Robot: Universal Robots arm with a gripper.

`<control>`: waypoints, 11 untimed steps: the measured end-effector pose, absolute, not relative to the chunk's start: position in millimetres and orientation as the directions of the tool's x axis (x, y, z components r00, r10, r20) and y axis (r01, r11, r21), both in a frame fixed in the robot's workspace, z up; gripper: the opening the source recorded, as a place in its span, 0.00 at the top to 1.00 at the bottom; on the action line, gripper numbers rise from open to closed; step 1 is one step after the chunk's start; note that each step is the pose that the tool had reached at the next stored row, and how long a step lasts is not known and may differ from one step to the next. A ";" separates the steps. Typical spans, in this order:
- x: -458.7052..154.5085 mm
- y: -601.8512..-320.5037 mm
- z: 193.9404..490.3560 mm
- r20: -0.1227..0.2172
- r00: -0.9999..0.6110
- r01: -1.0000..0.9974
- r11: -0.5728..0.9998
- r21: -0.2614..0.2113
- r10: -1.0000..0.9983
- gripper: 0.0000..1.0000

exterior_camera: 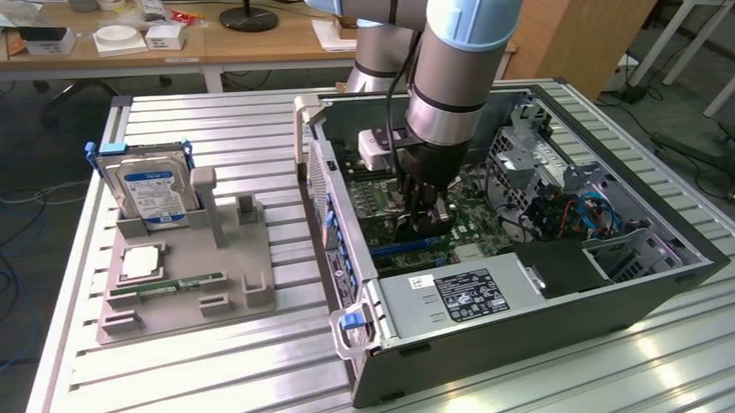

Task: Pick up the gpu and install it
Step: 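Insert the gpu into the slot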

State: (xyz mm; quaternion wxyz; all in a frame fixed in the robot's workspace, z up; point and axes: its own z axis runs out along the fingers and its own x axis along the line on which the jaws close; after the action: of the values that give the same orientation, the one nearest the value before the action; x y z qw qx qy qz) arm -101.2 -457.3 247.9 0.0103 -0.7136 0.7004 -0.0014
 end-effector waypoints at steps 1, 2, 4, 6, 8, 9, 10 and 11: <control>-100.6 -457.3 248.0 -0.012 0.019 -1.000 -0.019 -0.017 -1.000 0.73; -100.1 -457.3 248.1 -0.012 0.019 -1.000 -0.019 -0.016 -1.000 0.73; -99.4 -457.0 248.0 -0.012 0.019 -1.000 -0.019 -0.017 -1.000 0.73; -99.3 -457.0 248.0 -0.012 0.019 -1.000 -0.019 -0.017 -1.000 0.73; -99.2 -456.9 247.9 -0.012 0.019 -1.000 -0.019 -0.017 -1.000 0.73; -98.8 -456.9 247.8 -0.012 0.019 -1.000 -0.019 -0.017 -1.000 0.73; -98.7 -456.9 247.8 -0.012 0.019 -1.000 -0.019 -0.017 -1.000 0.73; -98.8 -457.0 247.7 -0.012 0.019 -1.000 -0.019 -0.017 -1.000 0.73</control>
State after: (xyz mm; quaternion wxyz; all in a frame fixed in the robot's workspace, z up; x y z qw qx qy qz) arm -98.8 -457.0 247.7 0.0102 -0.7137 0.7004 -0.0015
